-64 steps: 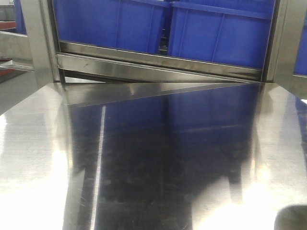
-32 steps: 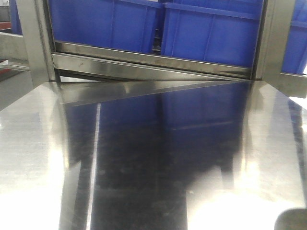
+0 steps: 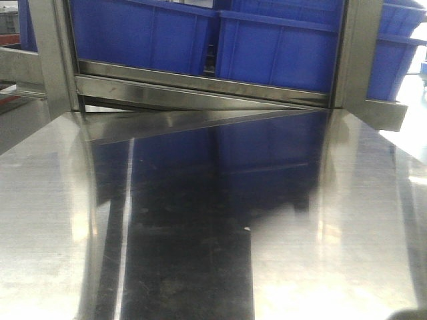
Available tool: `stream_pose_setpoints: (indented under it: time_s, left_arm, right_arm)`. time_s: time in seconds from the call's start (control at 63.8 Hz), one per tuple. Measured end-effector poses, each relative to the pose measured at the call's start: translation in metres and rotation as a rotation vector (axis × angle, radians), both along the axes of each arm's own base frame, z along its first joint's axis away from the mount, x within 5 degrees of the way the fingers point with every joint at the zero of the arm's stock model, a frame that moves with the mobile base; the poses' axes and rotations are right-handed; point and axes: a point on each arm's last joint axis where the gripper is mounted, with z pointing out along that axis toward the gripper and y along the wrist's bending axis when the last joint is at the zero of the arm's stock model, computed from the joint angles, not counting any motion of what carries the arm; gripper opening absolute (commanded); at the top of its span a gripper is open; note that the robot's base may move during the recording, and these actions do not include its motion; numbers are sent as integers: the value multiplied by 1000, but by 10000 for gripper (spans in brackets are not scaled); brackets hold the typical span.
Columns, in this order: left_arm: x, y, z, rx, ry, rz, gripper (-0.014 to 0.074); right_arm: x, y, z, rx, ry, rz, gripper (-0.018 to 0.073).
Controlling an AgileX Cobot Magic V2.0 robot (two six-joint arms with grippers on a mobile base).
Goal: Move white bin to right shelf second layer
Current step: 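Turn the base away from the table holding the bin in the right gripper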
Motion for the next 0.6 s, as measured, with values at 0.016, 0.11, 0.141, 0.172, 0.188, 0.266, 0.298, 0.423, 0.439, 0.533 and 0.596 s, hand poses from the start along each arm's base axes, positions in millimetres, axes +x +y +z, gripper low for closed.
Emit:
stream_pose_setpoints:
  time_s: [0.016, 0.11, 0.141, 0.172, 0.188, 0.266, 0.298, 0.423, 0.439, 0.533, 0.596]
  left_arm:
    - [0, 0, 0, 0, 0, 0, 85]
    - [0, 0, 0, 0, 0, 0, 85]
    - [0, 0, 0, 0, 0, 0, 85]
    - [0, 0, 0, 0, 0, 0, 85]
    - [0, 0, 0, 0, 0, 0, 85]
    - [0, 0, 0, 0, 0, 0, 85]
    - [0, 0, 0, 0, 0, 0, 85]
    - [0, 0, 0, 0, 0, 0, 85]
    - [0, 0, 0, 0, 0, 0, 85]
    - [0, 0, 0, 0, 0, 0, 85]
    - [0, 0, 0, 0, 0, 0, 85]
  right_arm:
    - [0, 0, 0, 0, 0, 0, 57]
    - [0, 0, 0, 2, 0, 0, 57]
    - [0, 0, 0, 2, 0, 0, 57]
    - [0, 0, 0, 2, 0, 0, 57]
    - [0, 0, 0, 2, 0, 0, 57]
    - [0, 0, 0, 2, 0, 0, 57]
    - [0, 0, 0, 2, 0, 0, 57]
    - [0, 0, 0, 2, 0, 0, 57]
    - [0, 0, 0, 2, 0, 0, 57]
    - [0, 1, 0, 2, 0, 9, 57]
    - [0, 2, 0, 2, 0, 15, 57]
